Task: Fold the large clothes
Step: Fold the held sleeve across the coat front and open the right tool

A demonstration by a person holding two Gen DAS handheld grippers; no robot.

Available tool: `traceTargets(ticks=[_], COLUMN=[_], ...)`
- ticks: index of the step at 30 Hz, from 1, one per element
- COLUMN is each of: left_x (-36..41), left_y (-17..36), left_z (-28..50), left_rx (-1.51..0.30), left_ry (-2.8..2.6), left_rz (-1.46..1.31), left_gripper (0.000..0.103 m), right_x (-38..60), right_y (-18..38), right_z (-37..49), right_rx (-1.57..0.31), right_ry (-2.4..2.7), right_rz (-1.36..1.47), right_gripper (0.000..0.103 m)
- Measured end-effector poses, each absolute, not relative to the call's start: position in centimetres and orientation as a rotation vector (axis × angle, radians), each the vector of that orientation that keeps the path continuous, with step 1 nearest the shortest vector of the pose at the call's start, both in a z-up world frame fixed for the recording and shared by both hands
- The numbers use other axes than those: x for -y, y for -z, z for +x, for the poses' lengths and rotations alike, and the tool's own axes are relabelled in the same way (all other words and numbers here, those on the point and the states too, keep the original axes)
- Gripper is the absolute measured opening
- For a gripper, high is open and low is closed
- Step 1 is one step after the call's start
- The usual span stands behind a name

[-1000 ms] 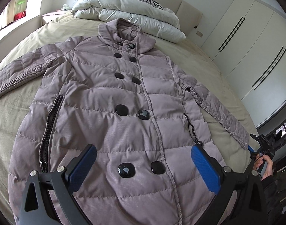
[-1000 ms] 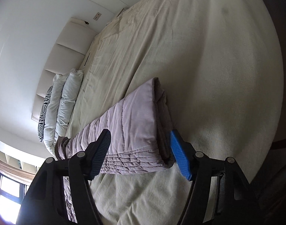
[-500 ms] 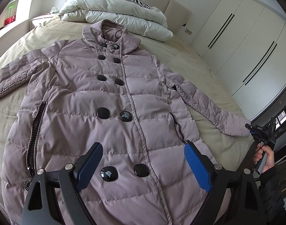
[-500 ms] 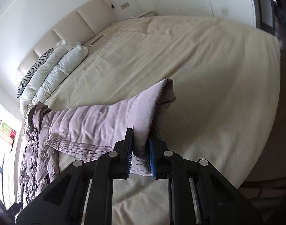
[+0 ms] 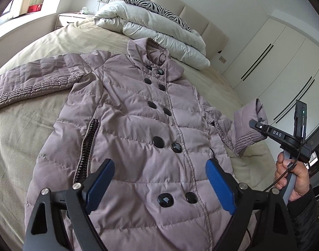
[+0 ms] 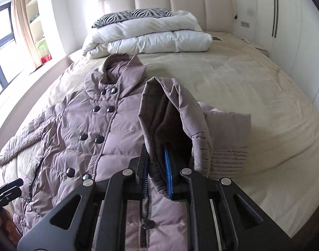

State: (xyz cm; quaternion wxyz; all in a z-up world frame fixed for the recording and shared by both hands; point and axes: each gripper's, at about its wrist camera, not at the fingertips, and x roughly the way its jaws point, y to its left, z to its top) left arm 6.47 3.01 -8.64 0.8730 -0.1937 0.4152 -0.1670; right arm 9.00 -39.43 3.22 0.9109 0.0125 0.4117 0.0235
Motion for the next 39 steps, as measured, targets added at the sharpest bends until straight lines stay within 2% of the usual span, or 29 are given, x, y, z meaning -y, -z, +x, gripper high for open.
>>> traceTargets(ticks=[3, 7, 11, 13, 14, 16, 17, 18, 27, 31, 35, 39], left_x=[-4.9, -6.5, -7.1, -7.0, -6.8, -6.2, -5.7, -5.2, 5.9, 11.7, 14.6, 15.6], left_y=[9.4, 10.6, 11.3, 11.5, 11.5, 11.4, 11.3, 11.2, 10.9, 12.5, 14.3, 15.3], left_z=[6.3, 6.3, 6.5, 6.6, 6.6, 6.8, 6.9, 7.1, 12.5, 16.6, 19.0, 20.3], left_rx=[-0.868, -0.882, -0.891, -0.895, -0.897, -0.899, -0.899, -0.902, -0.971, -1.077, -1.163, -1.194], left_ry=[0.326, 0.304, 0.294, 0.296, 0.299, 0.312, 0.319, 0.326, 0.557, 0.644, 0.660, 0.661], left_rz=[-0.429, -0.459, -0.474, -0.476, -0.477, -0.473, -0.468, -0.460, -0.446, -0.475, -0.509, -0.547], left_gripper=[0.090, 0.090, 0.090, 0.090, 0.090, 0.091, 0.092, 0.092, 0.093, 0.090, 0.072, 0.063], right_x=[33.4, 30.6, 29.5, 29.4, 29.6, 30.4, 30.8, 31.4, 40.0, 44.2, 47.7, 50.1], right_y=[0.5, 6.1, 8.3, 9.1, 9.2, 9.0, 8.6, 8.1, 2.7, 1.8, 2.5, 3.6], right_z=[10.3, 10.6, 10.9, 11.2, 11.1, 10.0, 9.2, 8.4, 0.3, -1.9, -3.7, -5.1], right_rx=[-0.915, -0.985, -0.995, -1.007, -1.013, -0.984, -0.955, -0.927, -0.704, -0.687, -0.706, -0.712], right_ry=[-0.057, -0.019, -0.057, -0.117, -0.153, -0.195, -0.224, -0.244, -0.179, -0.169, -0.132, -0.107], right_rz=[-0.051, -0.109, -0.046, 0.001, 0.038, 0.114, 0.158, 0.196, 0.357, 0.405, 0.436, 0.466], right_gripper=[0.014, 0.015, 0.016, 0.021, 0.024, 0.041, 0.054, 0.057, 0.058, 0.058, 0.058, 0.058])
